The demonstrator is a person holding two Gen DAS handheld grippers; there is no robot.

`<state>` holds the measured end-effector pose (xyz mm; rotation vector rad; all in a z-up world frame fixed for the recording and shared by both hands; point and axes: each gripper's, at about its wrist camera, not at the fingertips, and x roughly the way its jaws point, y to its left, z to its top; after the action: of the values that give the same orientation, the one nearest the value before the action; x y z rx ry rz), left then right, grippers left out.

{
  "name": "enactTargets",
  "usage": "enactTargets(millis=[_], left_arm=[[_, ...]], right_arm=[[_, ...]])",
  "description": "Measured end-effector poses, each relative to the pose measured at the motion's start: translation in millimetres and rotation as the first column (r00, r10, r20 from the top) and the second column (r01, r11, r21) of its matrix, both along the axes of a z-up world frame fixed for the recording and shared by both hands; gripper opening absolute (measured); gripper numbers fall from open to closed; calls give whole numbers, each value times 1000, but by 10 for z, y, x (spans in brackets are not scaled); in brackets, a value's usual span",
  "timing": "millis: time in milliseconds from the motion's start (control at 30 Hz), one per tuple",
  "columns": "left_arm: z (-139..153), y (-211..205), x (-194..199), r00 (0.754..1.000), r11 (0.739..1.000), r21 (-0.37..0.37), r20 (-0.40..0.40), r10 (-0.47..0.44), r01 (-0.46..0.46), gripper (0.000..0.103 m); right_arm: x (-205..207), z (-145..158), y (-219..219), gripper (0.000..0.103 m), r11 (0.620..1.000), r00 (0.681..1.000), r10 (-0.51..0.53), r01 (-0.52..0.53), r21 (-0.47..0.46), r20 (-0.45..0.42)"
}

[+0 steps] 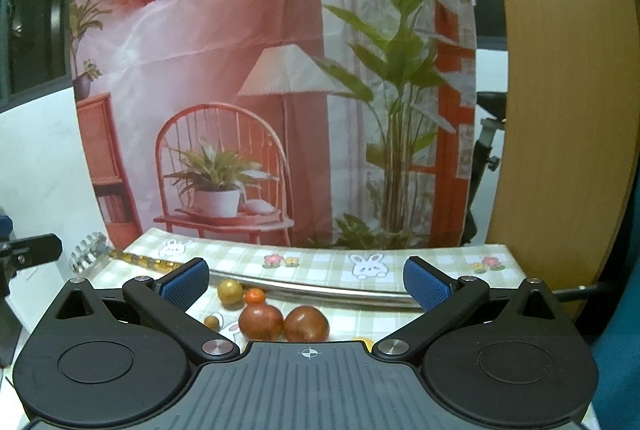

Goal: Organize fruits
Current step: 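Move the left gripper to the small brown round fruit and close on it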

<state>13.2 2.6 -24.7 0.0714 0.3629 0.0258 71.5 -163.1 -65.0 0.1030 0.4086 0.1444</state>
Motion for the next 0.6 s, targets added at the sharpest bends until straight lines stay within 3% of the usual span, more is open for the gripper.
enactTargets(millis=[167,267,433,600], left_arm=[[-265,137,182,997,998,31,-61,55,-53,103],[-429,257,271,994,998,-3,-85,70,-70,101],[-746,499,473,981,985,-123,-163,102,-122,96],[-1067,614,610,973,982,-124,-201,113,-140,94]], right_arm=[[167,-310,-77,103,1000,998,-25,26,11,-61],[251,-499,-82,103,998,995,-57,56,-10,-85],[382,-813,-102,103,996,986,-91,88,-28,-138],[458,-1062,-136,103,997,986,-77,78,0,-149]])
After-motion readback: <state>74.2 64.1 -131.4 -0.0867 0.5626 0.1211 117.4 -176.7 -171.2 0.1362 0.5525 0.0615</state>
